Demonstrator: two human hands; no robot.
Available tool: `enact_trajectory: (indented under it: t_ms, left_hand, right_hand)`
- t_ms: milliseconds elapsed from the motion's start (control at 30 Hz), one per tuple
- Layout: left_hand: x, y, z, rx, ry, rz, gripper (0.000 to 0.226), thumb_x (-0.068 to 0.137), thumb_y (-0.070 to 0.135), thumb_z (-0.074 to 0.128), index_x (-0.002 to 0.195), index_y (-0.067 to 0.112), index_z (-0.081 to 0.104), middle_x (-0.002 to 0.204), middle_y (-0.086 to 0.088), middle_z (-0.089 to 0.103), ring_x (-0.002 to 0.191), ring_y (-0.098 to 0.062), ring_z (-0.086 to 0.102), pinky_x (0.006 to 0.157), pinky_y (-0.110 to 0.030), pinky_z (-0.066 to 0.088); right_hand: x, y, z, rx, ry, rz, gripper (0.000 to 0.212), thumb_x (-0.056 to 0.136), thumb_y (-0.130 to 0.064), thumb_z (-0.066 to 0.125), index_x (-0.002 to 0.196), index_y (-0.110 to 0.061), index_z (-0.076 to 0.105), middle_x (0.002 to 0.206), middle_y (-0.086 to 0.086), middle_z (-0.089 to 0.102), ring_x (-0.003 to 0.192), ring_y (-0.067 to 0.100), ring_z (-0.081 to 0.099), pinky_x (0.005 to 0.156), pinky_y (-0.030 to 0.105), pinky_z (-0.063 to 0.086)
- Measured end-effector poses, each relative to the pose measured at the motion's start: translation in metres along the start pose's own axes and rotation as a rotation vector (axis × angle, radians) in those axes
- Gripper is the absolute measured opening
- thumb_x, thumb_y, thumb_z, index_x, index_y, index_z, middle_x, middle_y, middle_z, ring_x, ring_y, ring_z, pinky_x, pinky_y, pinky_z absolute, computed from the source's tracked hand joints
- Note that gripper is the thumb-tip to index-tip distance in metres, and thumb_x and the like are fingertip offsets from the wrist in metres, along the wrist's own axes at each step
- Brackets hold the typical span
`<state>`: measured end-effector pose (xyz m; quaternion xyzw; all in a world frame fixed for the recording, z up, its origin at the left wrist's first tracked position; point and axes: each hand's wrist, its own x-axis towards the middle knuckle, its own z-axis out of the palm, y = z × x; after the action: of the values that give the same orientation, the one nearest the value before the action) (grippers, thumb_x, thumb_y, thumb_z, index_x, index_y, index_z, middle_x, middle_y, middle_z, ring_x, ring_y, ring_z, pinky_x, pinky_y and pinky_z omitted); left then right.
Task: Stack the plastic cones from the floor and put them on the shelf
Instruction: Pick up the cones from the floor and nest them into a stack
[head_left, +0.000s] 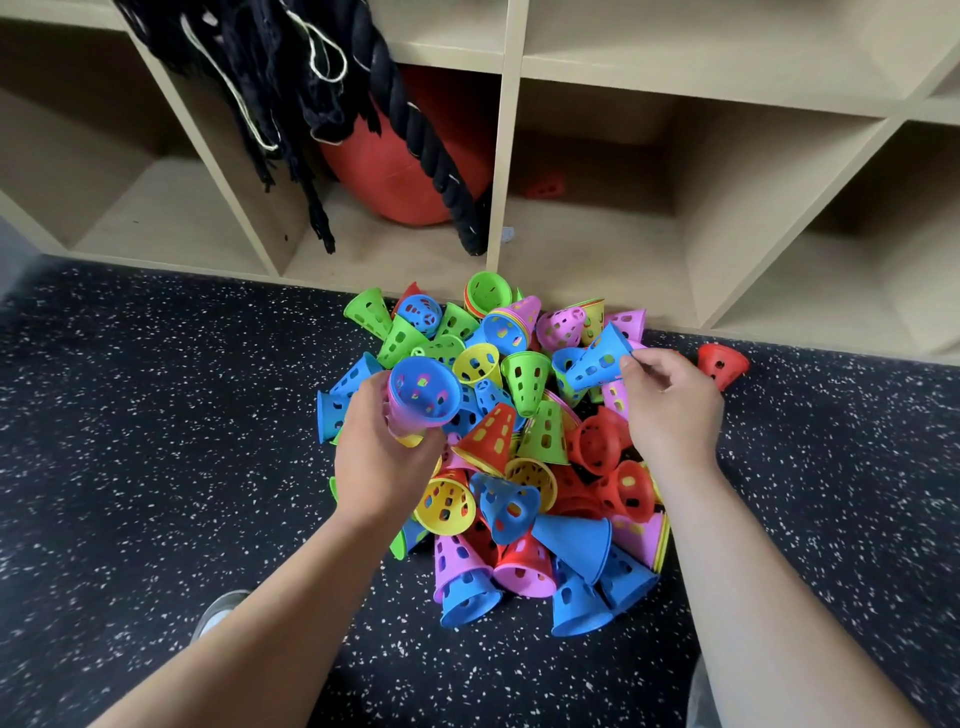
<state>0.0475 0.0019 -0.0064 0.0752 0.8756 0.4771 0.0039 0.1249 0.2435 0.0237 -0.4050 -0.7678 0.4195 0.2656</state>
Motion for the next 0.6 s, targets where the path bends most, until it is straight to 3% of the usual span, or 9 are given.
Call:
enact_trajectory:
  t_ms: [200, 333, 467, 600]
  left_hand:
    - [0.001, -0.003, 0.005, -0.011, -0.012, 0.021, 0.053, 0.076, 0.018, 0.08, 0.119, 0.033, 0.054, 0.109, 0.018, 0.062, 0.103, -0.009, 0.061, 0.085, -0.031, 0.05]
    - [0.001, -0.004, 0.009, -0.006, -0.029, 0.015, 0.053, 0.076, 0.018, 0.079, 0.12, 0.032, 0.054, 0.106, 0.022, 0.06, 0.103, -0.009, 0.059, 0.084, -0.029, 0.047]
    - [0.001, -0.007, 0.014, 0.016, -0.035, 0.034, 0.056, 0.075, 0.02, 0.08, 0.126, 0.025, 0.056, 0.113, 0.012, 0.062, 0.106, -0.014, 0.059, 0.087, -0.036, 0.05]
    - [0.002, -0.007, 0.017, 0.024, -0.034, 0.069, 0.058, 0.072, 0.027, 0.077, 0.127, 0.027, 0.058, 0.112, 0.007, 0.06, 0.104, -0.014, 0.058, 0.088, -0.041, 0.053]
  right_hand:
    - [0.001, -0.004, 0.004, 0.005, -0.021, -0.071, 0.017, 0.092, -0.02, 0.066, 0.105, -0.015, 0.076, 0.093, -0.004, 0.073, 0.083, 0.009, 0.063, 0.069, 0.0, 0.04]
    - [-0.001, -0.01, 0.005, 0.044, -0.025, -0.096, 0.017, 0.092, -0.017, 0.068, 0.107, -0.013, 0.076, 0.094, -0.004, 0.073, 0.079, 0.003, 0.062, 0.07, -0.002, 0.039]
    - [-0.004, -0.013, 0.006, 0.052, -0.04, -0.131, 0.018, 0.092, -0.018, 0.068, 0.107, -0.014, 0.076, 0.099, -0.005, 0.073, 0.086, 0.003, 0.063, 0.075, -0.002, 0.04]
    - [-0.007, -0.017, 0.008, 0.101, -0.071, -0.152, 0.016, 0.091, -0.019, 0.069, 0.105, -0.018, 0.076, 0.099, -0.008, 0.074, 0.082, -0.01, 0.064, 0.076, 0.004, 0.045]
